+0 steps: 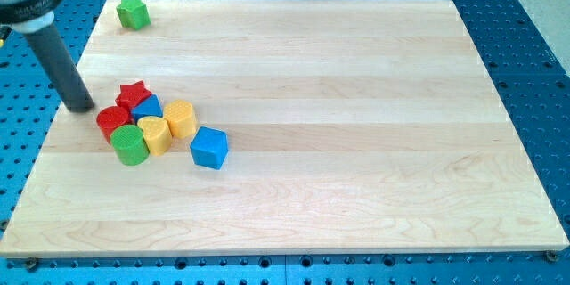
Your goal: Move the red star to the top right of the blue cube
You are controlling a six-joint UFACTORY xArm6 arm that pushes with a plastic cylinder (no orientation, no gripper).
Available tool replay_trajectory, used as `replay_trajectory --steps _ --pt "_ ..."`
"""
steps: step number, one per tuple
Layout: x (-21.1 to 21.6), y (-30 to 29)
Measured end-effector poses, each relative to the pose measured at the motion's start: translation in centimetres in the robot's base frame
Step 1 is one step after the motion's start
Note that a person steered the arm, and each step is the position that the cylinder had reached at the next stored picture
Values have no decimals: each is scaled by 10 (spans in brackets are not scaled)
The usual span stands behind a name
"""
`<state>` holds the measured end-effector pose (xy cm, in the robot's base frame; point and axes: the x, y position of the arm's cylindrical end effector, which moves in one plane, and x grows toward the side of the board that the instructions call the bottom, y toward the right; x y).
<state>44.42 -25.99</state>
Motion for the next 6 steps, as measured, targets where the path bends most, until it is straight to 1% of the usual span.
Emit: replay_trajectory --steps 1,2,3,4,5,6 --pt "3 36" --pt "-41 86" --pt "-71 145" --pt "-79 213" --pt "-45 183" --pt "-54 249"
